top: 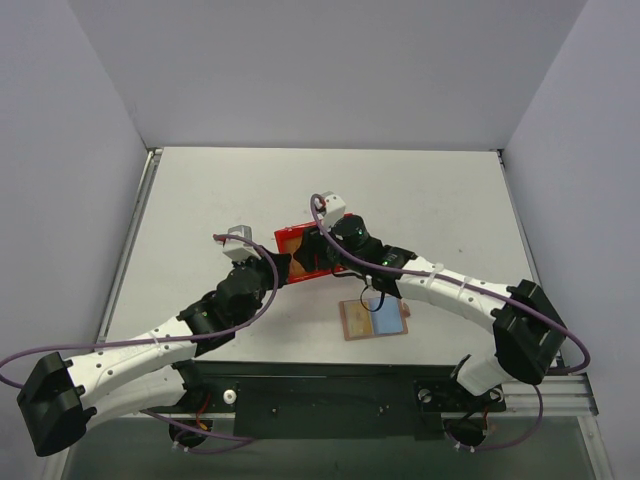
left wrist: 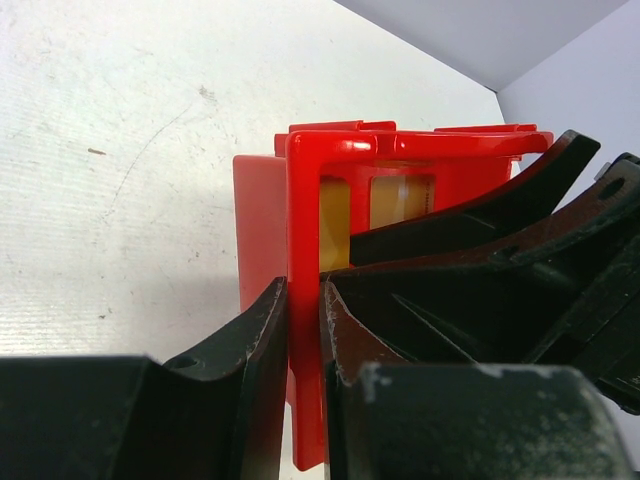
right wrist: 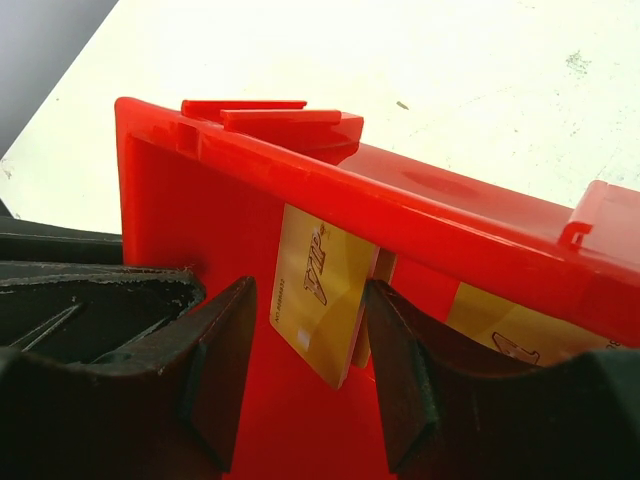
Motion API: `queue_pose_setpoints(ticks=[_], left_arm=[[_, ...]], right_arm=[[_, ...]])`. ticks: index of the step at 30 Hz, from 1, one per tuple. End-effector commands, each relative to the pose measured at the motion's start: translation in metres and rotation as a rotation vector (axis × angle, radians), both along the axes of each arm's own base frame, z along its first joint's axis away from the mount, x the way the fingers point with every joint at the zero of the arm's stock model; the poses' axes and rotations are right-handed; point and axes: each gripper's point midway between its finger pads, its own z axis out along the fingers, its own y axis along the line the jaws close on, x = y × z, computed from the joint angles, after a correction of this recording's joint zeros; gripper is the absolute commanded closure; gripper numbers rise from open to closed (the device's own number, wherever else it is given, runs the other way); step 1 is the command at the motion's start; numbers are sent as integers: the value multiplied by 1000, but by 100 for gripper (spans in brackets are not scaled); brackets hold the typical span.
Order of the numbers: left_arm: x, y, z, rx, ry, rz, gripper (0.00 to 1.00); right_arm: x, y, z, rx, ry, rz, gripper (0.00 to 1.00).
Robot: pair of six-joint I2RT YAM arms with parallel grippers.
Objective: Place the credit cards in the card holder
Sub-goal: Pick up the credit card from the storage box.
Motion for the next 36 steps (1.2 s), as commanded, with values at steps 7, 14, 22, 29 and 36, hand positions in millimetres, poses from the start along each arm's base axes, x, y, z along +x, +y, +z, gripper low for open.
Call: queue_pose_setpoints(ticks=[7, 14, 22, 29, 36], left_arm=[[-2, -28, 81, -253, -128, -90, 100], [-2, -30, 79, -251, -123, -91, 100], [-1, -29, 80, -252, -124, -88, 100], [0, -31, 80, -250, -122, -91, 100], [0, -31, 80, -249, -121, -93, 100]], right_arm=[[-10, 9, 27, 112, -19, 54, 57], [-12, 8, 28, 126, -18, 55, 59], [-15, 7, 27, 138, -10, 63, 63], [-16, 6, 27, 149, -5, 72, 67], [-19, 9, 27, 157, 2, 91, 68]])
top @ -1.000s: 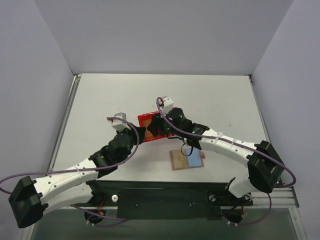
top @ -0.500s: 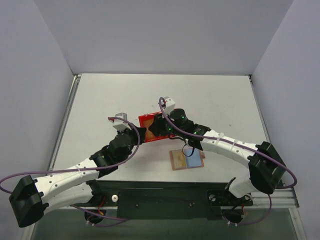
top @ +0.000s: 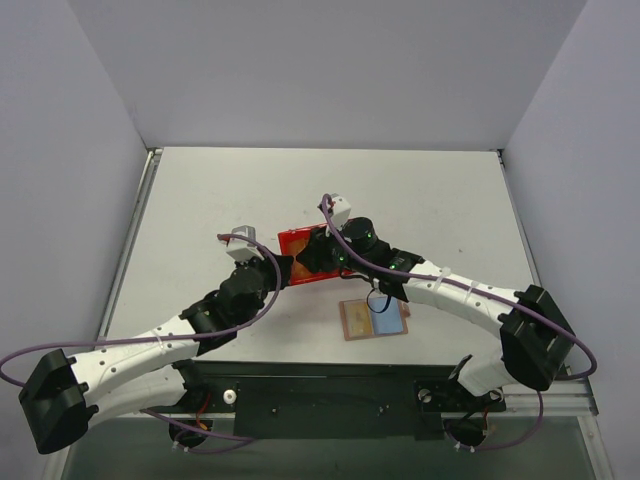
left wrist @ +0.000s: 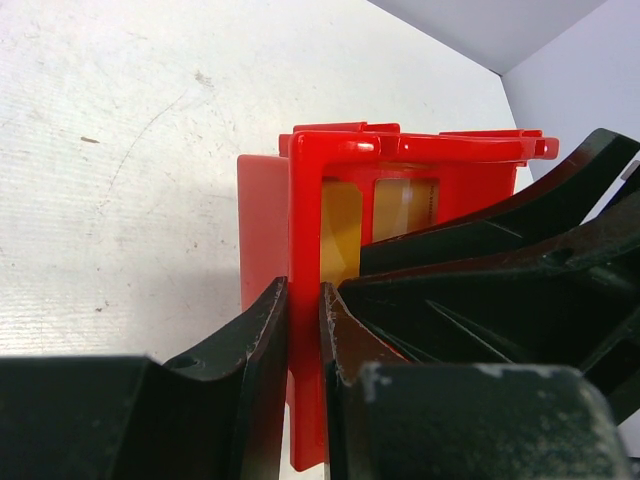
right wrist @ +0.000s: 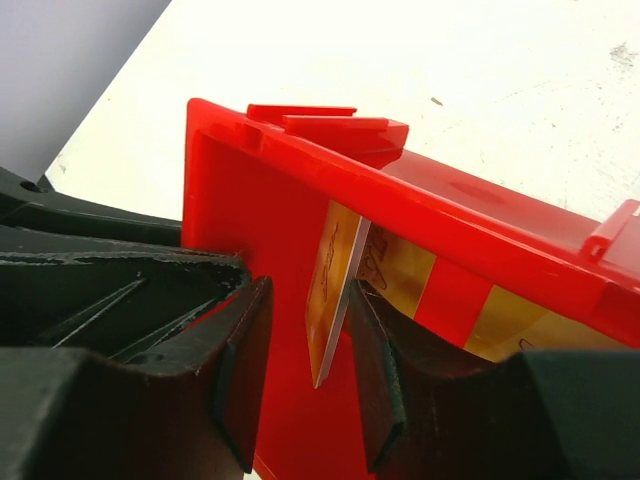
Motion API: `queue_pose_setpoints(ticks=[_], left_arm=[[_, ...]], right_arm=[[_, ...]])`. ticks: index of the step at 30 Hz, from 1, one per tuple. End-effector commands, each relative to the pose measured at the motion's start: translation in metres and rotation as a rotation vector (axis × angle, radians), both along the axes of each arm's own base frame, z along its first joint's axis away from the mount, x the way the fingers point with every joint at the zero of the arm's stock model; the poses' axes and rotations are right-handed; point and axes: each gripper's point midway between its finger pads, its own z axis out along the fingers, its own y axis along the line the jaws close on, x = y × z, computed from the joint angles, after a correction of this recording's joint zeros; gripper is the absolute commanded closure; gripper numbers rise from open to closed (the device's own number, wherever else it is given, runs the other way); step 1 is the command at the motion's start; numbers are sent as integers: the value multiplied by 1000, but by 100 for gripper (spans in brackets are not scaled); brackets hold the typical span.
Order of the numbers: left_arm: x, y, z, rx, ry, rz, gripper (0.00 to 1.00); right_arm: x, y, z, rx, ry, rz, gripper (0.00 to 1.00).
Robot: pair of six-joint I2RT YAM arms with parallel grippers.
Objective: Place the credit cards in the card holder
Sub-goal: Pick up the credit card from the storage box.
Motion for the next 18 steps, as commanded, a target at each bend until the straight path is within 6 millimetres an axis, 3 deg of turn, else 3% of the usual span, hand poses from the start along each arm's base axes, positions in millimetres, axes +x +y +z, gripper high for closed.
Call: queue_pose_setpoints(ticks=[1, 18], left_arm=[[1, -27, 87, -264, -135, -72, 100], [-1, -22, 93, -274, -146, -71, 100]], right_arm=[[-8, 12, 22, 81, -26, 59, 68], [-9, 11, 4, 45, 12, 58, 68]])
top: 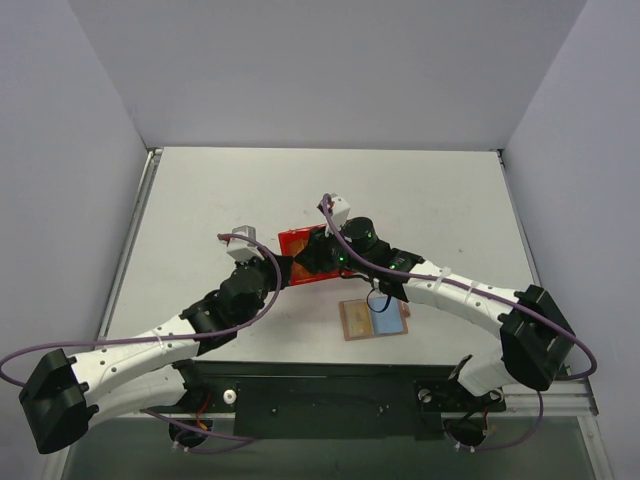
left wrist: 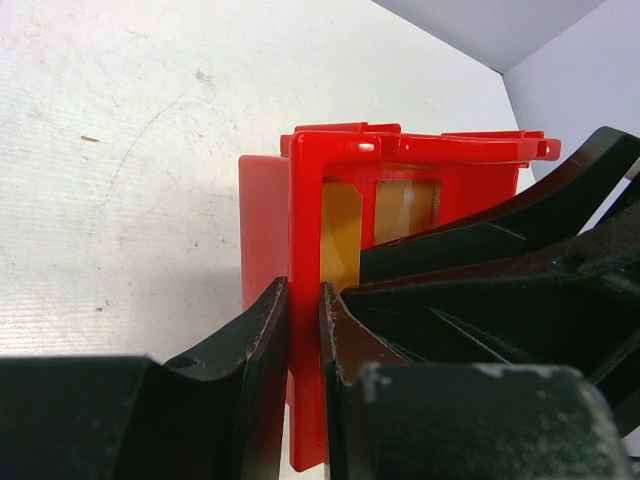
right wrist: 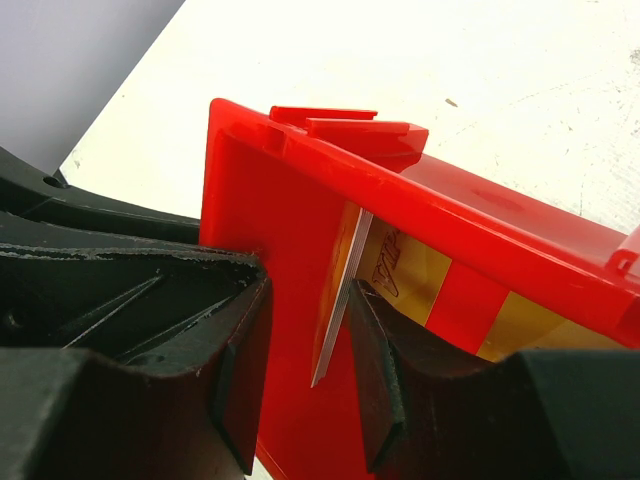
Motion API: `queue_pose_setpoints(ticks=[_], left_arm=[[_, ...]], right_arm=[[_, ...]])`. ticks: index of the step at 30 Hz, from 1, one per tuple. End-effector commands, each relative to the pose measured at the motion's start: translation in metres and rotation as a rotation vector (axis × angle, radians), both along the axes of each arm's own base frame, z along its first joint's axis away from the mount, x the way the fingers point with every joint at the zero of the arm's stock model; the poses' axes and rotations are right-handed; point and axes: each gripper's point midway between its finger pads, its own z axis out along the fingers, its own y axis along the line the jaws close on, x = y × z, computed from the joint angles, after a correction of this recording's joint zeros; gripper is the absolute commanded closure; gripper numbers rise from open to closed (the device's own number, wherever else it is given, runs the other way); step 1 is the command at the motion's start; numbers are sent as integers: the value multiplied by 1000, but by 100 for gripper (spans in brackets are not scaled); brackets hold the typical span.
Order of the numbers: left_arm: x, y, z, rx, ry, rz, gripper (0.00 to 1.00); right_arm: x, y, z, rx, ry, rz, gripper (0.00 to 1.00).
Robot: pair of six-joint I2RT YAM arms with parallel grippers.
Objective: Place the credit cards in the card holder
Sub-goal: Pick up the credit card from the storage box.
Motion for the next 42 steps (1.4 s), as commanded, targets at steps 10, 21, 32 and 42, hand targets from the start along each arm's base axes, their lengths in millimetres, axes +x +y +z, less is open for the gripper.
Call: queue_pose_setpoints(ticks=[10, 21, 32, 42], left_arm=[[-2, -17, 97, -297, -149, -57, 100], [-3, -16, 101, -318, -152, -60, 100], [-2, -16, 99, -310, -147, -60, 100], [3, -12, 83, -256, -107, -17, 100]], right_arm=[[-9, 7, -4, 34, 26, 37, 68], [-14, 5, -13, 29, 48, 41, 69], [2, -8, -15, -22, 25, -66, 94], [9, -20, 7, -21, -35, -123, 100]])
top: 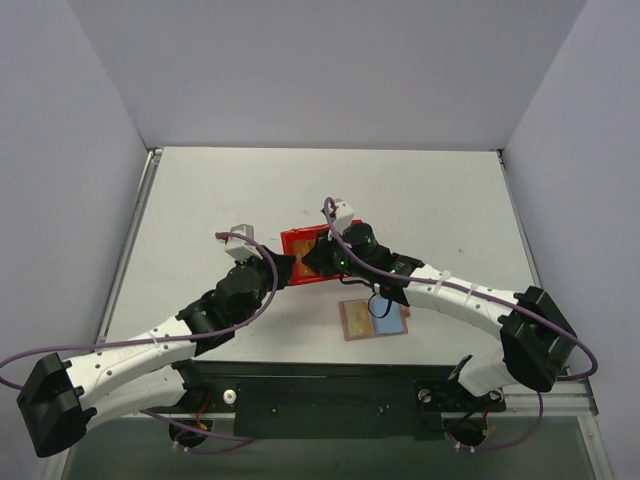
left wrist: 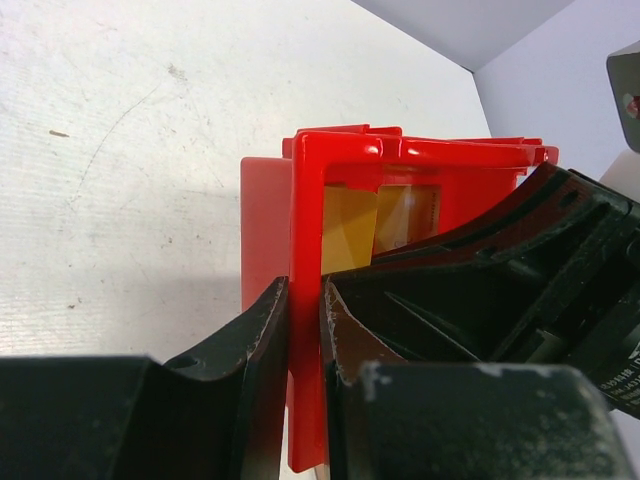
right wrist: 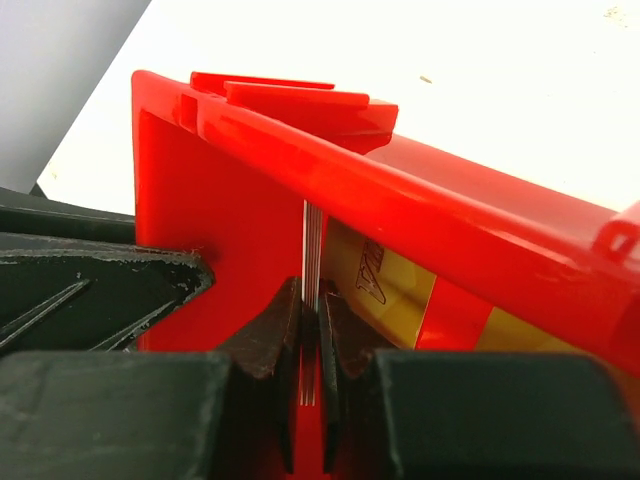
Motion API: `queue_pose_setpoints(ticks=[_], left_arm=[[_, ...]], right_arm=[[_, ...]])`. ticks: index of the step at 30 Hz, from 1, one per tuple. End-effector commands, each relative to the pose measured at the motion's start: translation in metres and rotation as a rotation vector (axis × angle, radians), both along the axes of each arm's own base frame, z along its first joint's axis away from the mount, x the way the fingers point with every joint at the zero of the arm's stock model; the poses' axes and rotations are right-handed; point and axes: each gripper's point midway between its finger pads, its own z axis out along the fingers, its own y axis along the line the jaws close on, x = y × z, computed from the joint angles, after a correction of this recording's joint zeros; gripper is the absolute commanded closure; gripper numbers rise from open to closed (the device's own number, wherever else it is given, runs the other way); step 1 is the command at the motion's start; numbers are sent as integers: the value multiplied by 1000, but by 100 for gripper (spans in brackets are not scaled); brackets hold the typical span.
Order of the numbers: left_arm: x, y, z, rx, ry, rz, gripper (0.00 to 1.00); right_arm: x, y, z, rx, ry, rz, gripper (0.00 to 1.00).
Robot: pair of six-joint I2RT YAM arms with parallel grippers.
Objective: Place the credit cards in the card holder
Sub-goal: Pick up the credit card from the storage box.
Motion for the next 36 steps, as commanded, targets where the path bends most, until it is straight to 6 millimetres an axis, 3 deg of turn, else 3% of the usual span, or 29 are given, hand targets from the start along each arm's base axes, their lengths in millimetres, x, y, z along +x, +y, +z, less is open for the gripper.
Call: queue_pose_setpoints(ticks=[1, 7, 15, 22, 23, 24, 29, 36], left_arm=[[9, -8, 72, -200, -103, 25, 100], [18, 4, 56, -144, -44, 79, 100], [30, 14, 35, -84, 26, 104, 100], [39, 24, 21, -33, 82, 123, 100], [41, 33, 7, 11, 132, 145, 100], [42, 35, 6, 14, 151, 145, 100], [53, 62, -22, 93, 268, 193, 100], [55, 78, -37, 159, 316, 215, 100]], right_arm=[[7, -14, 22, -27, -72, -59, 100], [6, -28, 40, -31, -114, -78, 100], [2, -32, 44, -32, -115, -64, 100], [7, -41, 63, -7, -152, -98, 100], [8, -43, 66, -4, -155, -107, 100], [11, -45, 70, 4, -154, -122, 100], [28, -69, 70, 12, -25, -250, 100], [40, -93, 67, 242, 384, -459, 100]])
